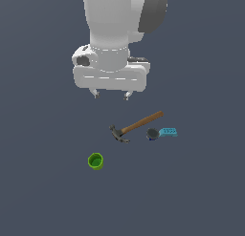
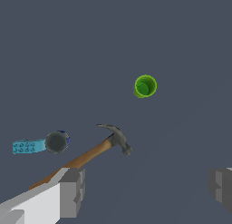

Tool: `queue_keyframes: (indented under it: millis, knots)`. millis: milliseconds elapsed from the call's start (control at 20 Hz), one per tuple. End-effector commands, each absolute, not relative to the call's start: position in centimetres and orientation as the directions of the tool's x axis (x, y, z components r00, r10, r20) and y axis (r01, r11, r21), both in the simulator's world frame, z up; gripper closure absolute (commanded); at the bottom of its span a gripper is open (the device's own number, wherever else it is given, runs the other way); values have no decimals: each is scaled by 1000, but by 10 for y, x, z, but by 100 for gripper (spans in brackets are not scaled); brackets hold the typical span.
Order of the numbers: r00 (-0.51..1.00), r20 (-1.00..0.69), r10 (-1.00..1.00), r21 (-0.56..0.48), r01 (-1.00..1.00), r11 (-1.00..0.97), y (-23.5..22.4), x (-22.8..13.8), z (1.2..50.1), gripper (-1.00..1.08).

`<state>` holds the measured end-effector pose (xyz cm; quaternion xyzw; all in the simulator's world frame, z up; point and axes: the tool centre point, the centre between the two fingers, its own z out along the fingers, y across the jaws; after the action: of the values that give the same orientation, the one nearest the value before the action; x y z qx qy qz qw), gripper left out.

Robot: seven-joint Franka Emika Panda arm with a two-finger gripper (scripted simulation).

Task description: Pick up a designated object from a clutter of objects.

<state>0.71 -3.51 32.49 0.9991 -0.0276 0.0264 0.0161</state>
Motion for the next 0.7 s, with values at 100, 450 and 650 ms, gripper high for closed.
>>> queue_keyframes:
  millis: [100,450,650]
  knots:
    - [997,52,-48,31,-50,-998,-33,7,325,-92]
    - [999,38,17,38,15,-999,-7,11,322,-92]
    - [999,39,13,37,12,-999,-8,11,322,-92]
